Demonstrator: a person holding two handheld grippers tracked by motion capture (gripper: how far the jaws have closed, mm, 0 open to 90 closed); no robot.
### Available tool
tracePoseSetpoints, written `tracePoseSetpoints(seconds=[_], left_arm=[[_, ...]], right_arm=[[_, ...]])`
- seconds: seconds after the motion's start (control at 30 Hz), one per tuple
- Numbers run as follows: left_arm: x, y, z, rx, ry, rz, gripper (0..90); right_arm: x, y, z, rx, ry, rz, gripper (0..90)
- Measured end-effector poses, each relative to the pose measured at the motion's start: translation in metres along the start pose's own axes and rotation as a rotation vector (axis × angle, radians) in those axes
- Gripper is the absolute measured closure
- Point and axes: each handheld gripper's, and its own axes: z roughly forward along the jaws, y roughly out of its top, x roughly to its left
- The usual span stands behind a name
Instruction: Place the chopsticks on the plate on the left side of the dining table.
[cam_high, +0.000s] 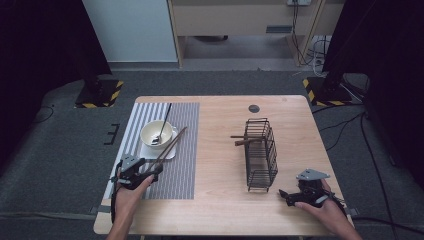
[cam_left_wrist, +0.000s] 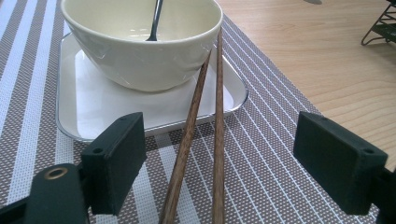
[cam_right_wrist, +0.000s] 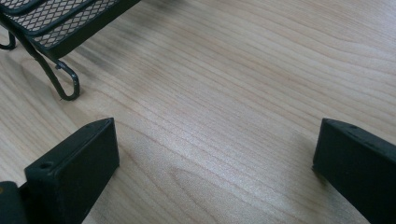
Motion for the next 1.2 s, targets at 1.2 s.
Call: tracePoseSetpoints(seconds=[1.2], left_arm=[[0.002,-0.013,0.015,0.135,0.064,0.064,34.4]], right_arm=[[0.0,0.0,0.0,0.001,-0.001,0.003,0.2]])
